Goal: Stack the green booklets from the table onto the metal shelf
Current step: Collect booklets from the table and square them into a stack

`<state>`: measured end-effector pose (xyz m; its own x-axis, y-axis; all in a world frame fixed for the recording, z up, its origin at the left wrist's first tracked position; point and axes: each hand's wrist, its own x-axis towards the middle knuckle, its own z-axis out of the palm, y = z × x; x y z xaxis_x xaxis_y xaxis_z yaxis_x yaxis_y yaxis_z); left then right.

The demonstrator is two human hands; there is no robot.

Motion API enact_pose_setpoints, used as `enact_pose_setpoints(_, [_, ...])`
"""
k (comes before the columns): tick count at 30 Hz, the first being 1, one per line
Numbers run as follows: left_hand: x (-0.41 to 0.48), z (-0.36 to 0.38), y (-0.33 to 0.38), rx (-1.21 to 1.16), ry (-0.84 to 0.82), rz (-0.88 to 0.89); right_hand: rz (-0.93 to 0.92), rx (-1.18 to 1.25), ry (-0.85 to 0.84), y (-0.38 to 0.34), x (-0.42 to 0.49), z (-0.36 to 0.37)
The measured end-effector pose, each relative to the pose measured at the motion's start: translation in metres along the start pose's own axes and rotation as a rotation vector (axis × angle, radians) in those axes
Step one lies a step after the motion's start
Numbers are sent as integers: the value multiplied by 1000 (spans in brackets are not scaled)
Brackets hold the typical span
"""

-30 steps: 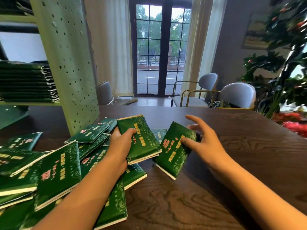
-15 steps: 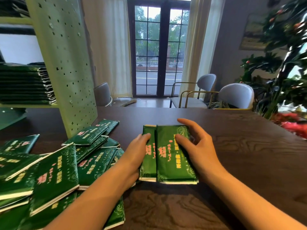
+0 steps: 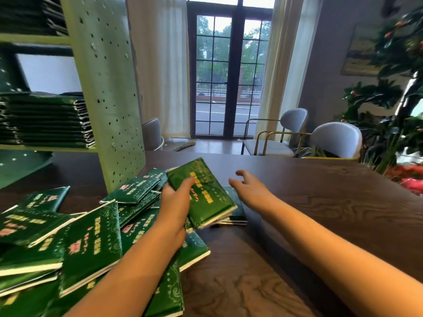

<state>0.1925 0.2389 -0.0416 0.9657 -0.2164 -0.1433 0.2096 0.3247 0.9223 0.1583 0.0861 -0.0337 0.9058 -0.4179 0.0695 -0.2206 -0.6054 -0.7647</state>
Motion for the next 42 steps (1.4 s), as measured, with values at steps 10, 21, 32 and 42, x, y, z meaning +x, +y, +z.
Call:
enact_pose_setpoints(10, [26,-23,17,-245,364,177,142,-375,-183,-11,12,10])
enact_pose_setpoints(21, [25,-19,6,-76,207,68,140,-281,-121,-12,0,11])
enact_pose_setpoints(32, [3,-17,43,35,96,34,-287,95,306,-55,-41,-9])
enact_pose_setpoints(42, [-46,-93,62,140,70,48,-187,527,-16,-102,-103,10])
